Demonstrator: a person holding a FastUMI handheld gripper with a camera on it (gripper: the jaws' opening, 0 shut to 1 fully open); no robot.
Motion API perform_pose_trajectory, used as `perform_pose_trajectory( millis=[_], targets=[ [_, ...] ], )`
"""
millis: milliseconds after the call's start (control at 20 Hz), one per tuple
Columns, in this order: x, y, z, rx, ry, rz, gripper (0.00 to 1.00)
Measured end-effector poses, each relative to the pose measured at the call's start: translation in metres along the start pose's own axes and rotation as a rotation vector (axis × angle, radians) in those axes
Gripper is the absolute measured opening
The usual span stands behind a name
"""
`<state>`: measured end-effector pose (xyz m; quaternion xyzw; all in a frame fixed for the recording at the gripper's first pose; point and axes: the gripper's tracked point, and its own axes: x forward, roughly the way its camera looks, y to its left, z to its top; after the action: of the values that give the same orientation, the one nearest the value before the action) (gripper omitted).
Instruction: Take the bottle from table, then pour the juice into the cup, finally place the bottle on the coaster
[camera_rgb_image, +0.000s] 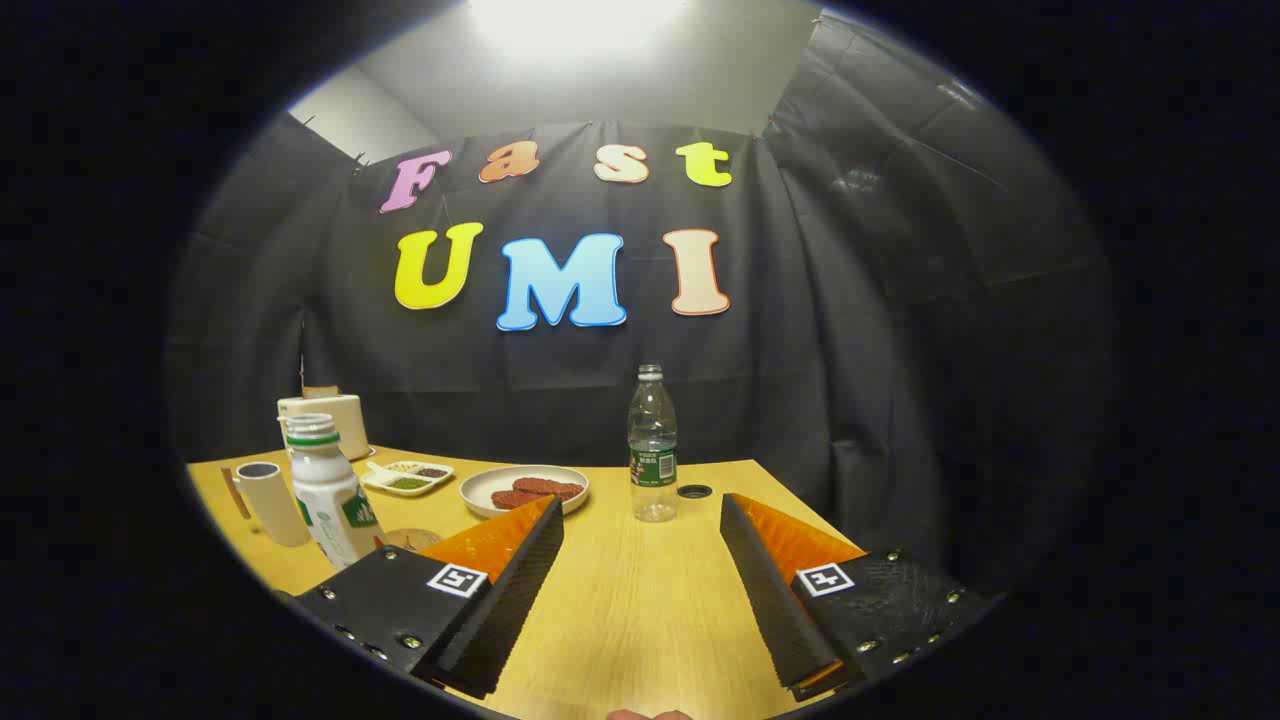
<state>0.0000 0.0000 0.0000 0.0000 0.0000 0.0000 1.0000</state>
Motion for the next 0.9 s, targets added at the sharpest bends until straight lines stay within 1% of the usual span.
perform_pose_trajectory(
  millis=[150, 250, 350, 450, 550, 600, 700, 900],
  targets=[
    [-0.019, 0.012, 0.015, -0.027, 0.009, -0.009, 0.97],
    [-0.033, 0.026, 0.021, -0.033, 0.018, -0.001, 0.97],
    [-0.043, 0.039, 0.022, -0.03, 0.039, 0.006, 0.97],
    [-0.05, 0.047, 0.018, -0.054, 0.056, 0.004, 0.97],
    [-0.054, 0.058, 0.024, -0.068, 0.032, 0.007, 0.97],
    [-0.057, 0.069, 0.021, -0.071, 0.045, 0.044, 0.97],
    [-0.059, 0.085, 0.025, -0.038, 0.032, 0.084, 0.97],
    [-0.063, 0.104, 0.012, -0.043, 0.051, 0.123, 0.97]
  ],
)
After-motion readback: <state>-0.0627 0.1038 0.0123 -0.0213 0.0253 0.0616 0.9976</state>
